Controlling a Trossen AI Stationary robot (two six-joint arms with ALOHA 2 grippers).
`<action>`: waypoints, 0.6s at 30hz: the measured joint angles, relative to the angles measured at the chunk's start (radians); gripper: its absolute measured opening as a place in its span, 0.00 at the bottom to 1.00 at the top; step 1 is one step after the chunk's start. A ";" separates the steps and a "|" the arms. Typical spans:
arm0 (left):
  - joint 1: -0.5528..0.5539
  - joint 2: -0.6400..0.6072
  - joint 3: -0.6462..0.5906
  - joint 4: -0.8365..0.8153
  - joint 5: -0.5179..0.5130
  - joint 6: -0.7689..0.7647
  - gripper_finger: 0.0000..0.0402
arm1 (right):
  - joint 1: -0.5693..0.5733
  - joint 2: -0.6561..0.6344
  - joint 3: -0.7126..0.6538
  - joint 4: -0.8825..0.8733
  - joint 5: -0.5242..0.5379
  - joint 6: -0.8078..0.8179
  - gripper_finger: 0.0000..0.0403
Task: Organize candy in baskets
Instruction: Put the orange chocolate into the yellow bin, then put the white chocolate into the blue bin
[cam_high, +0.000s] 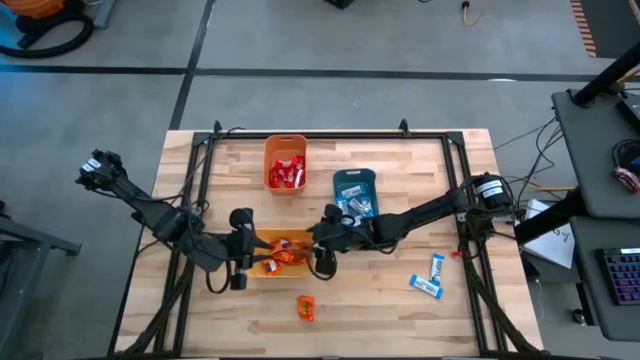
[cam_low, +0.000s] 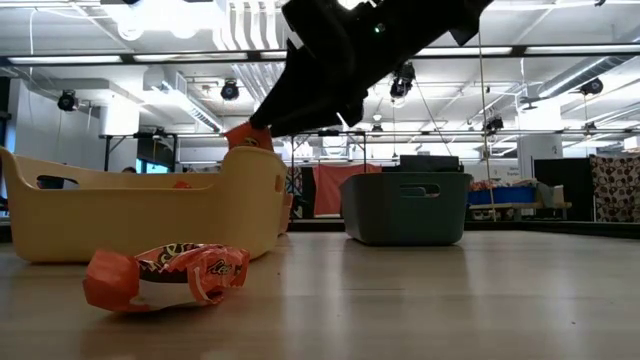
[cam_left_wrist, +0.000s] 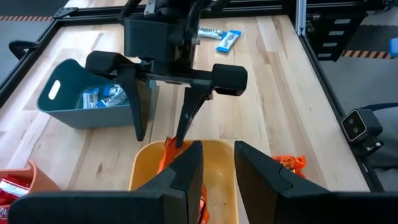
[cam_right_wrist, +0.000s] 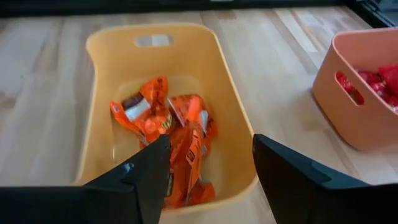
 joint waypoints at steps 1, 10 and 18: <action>0.000 0.000 0.000 0.000 0.000 0.000 0.19 | 0.000 0.000 0.000 -0.009 0.001 0.000 0.55; 0.000 0.019 0.000 0.001 -0.037 0.000 0.19 | 0.005 -0.007 0.082 -0.276 0.000 -0.006 0.63; 0.001 0.096 0.000 0.025 -0.106 0.000 0.19 | 0.005 -0.007 0.171 -0.378 0.044 -0.025 0.65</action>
